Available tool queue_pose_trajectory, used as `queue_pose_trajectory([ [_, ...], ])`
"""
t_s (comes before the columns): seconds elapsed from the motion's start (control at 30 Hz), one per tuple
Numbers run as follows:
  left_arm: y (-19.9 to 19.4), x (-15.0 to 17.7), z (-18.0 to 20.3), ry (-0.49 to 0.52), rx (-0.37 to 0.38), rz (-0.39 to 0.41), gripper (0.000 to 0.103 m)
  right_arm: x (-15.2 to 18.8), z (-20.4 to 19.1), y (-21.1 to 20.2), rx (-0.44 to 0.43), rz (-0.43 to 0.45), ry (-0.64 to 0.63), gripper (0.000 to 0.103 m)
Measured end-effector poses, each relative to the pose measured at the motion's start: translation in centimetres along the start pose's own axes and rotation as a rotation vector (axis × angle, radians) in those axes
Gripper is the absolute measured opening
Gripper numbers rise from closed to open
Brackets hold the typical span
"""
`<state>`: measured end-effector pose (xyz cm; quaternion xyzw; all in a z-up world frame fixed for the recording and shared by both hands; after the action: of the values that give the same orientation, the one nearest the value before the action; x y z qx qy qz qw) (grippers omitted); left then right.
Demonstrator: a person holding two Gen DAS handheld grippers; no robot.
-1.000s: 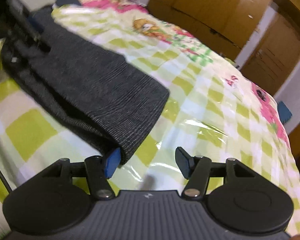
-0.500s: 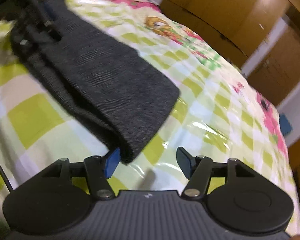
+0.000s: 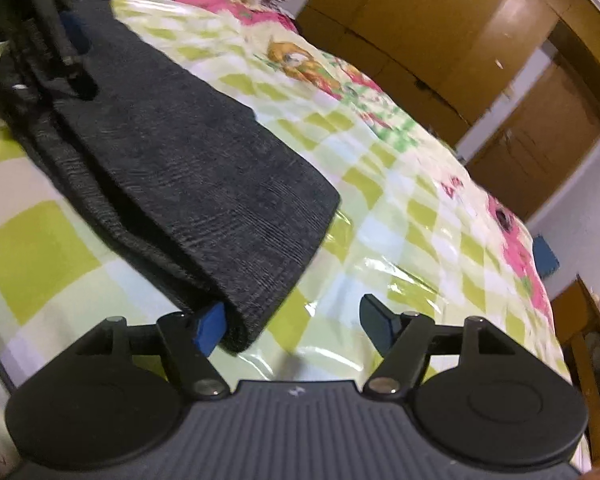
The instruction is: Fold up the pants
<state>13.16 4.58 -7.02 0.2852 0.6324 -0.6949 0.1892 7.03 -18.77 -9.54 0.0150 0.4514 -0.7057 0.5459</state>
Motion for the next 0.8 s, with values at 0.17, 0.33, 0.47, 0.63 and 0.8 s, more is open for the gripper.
queue_pose_trajectory([
  [0.17, -0.2, -0.1, 0.5, -0.003, 0.008, -0.001, 0.093, 0.7, 1.7, 0.3, -0.020, -0.008, 0.124, 0.071],
  [0.33, -0.2, 0.2, 1.5, 0.014, 0.035, -0.013, 0.093, 4.6, 5.2, 1.7, -0.100, -0.121, 0.486, 0.070],
  [0.47, -0.1, 0.0, 2.7, 0.014, 0.073, -0.009, 0.093, 5.3, 4.9, 0.3, -0.117, -0.143, 0.454, 0.069],
  [0.63, -0.7, -1.4, 3.1, -0.042, 0.119, 0.043, 0.093, 5.5, 6.9, -3.7, -0.071, -0.119, 0.413, 0.069],
  [0.8, -0.5, -2.9, 0.6, -0.096, -0.014, 0.143, 0.093, -2.7, 7.4, -2.2, -0.140, 0.112, 0.348, 0.070],
])
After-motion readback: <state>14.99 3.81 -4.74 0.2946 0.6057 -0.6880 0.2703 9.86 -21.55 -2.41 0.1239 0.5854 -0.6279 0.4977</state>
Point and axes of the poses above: each gripper's, at about its wrist camera, not at the fingertips, and y roughly the way its jaws point, z to its right, x to its underside, the point moved 10 cm from there along y, roughly the way its jaws point, and after that the axes turned 14 degrees about -y, right-handed, at the moved point
